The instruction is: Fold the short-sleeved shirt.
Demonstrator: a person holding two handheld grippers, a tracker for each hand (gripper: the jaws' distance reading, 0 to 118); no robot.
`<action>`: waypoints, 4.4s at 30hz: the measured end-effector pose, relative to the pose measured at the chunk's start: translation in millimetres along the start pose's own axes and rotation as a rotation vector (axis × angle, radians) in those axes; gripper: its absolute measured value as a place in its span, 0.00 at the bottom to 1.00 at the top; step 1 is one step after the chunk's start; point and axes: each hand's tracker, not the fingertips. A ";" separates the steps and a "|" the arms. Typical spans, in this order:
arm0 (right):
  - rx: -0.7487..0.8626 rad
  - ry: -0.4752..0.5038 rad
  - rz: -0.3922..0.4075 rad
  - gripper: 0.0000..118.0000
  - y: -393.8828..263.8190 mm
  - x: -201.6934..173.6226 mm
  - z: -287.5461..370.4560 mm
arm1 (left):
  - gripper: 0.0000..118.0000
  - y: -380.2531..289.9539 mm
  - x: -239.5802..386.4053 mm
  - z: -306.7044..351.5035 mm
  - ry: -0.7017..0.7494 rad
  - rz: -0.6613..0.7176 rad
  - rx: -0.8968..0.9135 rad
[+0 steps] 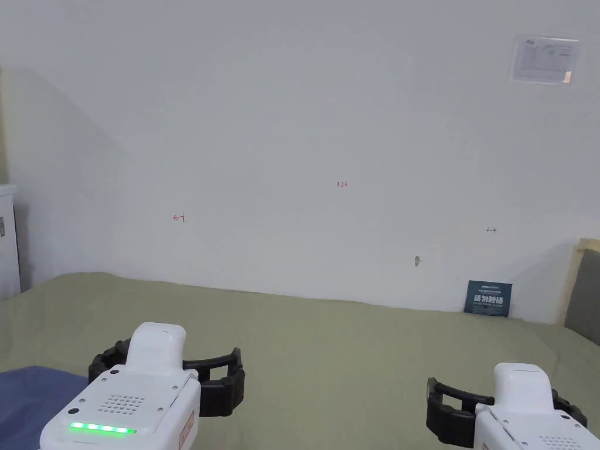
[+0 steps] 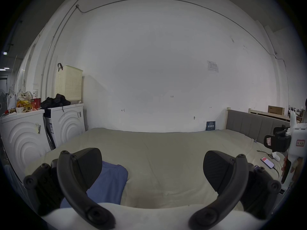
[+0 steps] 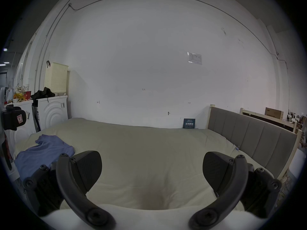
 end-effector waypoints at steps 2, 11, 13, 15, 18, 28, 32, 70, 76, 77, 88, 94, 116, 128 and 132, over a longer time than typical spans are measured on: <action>0.005 0.003 -0.012 1.00 1.3 0.6 0.7 | 1.00 -0.6 -0.1 0.3 0.001 0.000 0.003; 0.020 0.011 -0.009 1.00 2.6 0.9 1.3 | 1.00 -0.9 -0.5 -0.5 -0.003 0.005 -0.005; 0.019 0.008 -0.009 1.00 2.2 1.4 1.1 | 1.00 -0.3 -0.2 -0.4 0.007 0.003 -0.004; 0.021 0.011 -0.018 1.00 1.8 2.7 1.4 | 1.00 0.4 -0.6 0.5 0.003 0.007 0.001; 0.036 0.000 -0.024 1.00 1.0 3.5 2.6 | 1.00 1.7 0.1 2.1 0.006 0.002 0.009; 0.023 -0.074 -0.038 1.00 0.2 7.7 0.0 | 1.00 2.4 1.6 1.4 0.024 -0.005 0.009; 0.022 -0.070 -0.009 1.00 -0.9 5.9 0.7 | 1.00 2.4 1.6 1.5 0.016 -0.006 0.011; 0.051 -0.026 -0.026 1.00 0.1 3.4 5.3 | 1.00 2.1 4.7 3.5 0.010 0.019 0.011; 0.040 -0.016 -0.020 1.00 -0.8 2.9 5.1 | 1.00 0.8 4.6 2.7 0.005 0.021 0.005; 0.039 -0.014 -0.018 1.00 -1.2 2.9 5.3 | 1.00 0.5 4.4 2.7 0.006 0.020 0.006; 0.046 -0.035 0.027 1.00 -4.4 1.2 4.3 | 1.00 -1.9 4.6 8.2 0.018 0.027 0.064; 0.035 -0.024 0.003 1.00 -5.1 4.0 4.4 | 1.00 0.4 6.0 7.9 0.017 0.014 0.074; -0.073 -0.019 -0.014 0.00 -22.4 -6.2 8.5 | 0.00 -23.2 6.4 5.5 0.058 -0.026 0.018; 0.046 0.318 0.027 0.00 36.6 -132.5 -12.2 | 0.00 19.6 -101.3 86.2 0.353 -0.039 0.062; 0.027 0.485 0.000 0.00 36.3 -202.9 -17.4 | 0.00 14.8 -142.6 134.3 0.480 -0.020 0.021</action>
